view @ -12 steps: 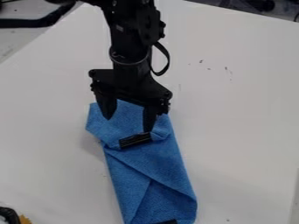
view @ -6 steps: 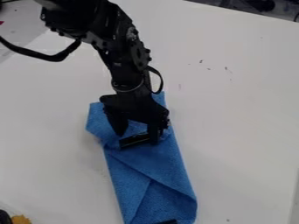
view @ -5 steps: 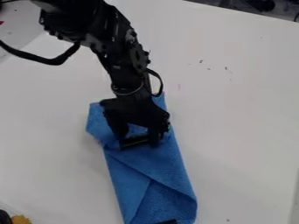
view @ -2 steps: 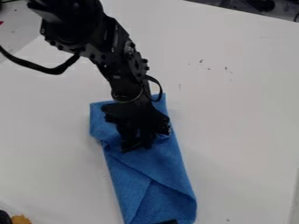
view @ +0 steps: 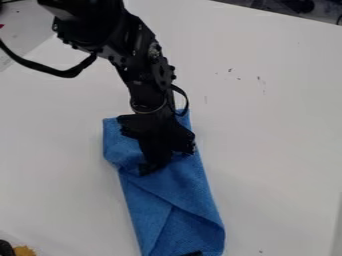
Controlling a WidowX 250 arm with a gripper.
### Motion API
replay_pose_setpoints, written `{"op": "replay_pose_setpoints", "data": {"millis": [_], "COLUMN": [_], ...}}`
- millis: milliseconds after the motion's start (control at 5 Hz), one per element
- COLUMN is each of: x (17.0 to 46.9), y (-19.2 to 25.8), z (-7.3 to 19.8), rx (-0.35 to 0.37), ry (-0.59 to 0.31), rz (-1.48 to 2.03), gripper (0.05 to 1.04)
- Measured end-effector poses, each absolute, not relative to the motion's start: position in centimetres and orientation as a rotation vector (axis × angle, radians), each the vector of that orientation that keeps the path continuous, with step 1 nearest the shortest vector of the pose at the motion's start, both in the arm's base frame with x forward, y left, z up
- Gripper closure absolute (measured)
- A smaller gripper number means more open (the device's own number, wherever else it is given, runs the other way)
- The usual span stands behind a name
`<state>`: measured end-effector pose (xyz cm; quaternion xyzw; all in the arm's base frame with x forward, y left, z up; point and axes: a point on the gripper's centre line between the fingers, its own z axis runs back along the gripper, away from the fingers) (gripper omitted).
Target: Unfold the cloth from center to top
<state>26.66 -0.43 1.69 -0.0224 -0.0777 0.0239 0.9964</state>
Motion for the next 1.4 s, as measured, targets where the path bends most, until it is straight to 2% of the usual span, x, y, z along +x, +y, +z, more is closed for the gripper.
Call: {"op": "replay_pose_setpoints", "data": {"millis": [200, 400, 600, 800, 1000, 1200, 1400], "x": [27.4, 29.1, 31.2, 30.9, 31.8, 33.7, 36.8], "y": [-0.4, 0.2, 0.4, 1.3, 1.9, 4.5, 6.5], "z": [4.3, 6.7, 7.6, 7.7, 7.0, 4.7, 3.7], "rx": [0.007, 0.057, 0.061, 0.058, 0.035, -0.004, -0.035], "ry": [-0.132, -0.125, -0.103, -0.079, -0.071, -0.036, -0.027], "rz": [0.008, -0.061, -0.156, -0.131, -0.119, -0.149, -0.199], "gripper": [1.008, 1.013, 1.013, 1.013, 1.013, 1.015, 1.015]}}
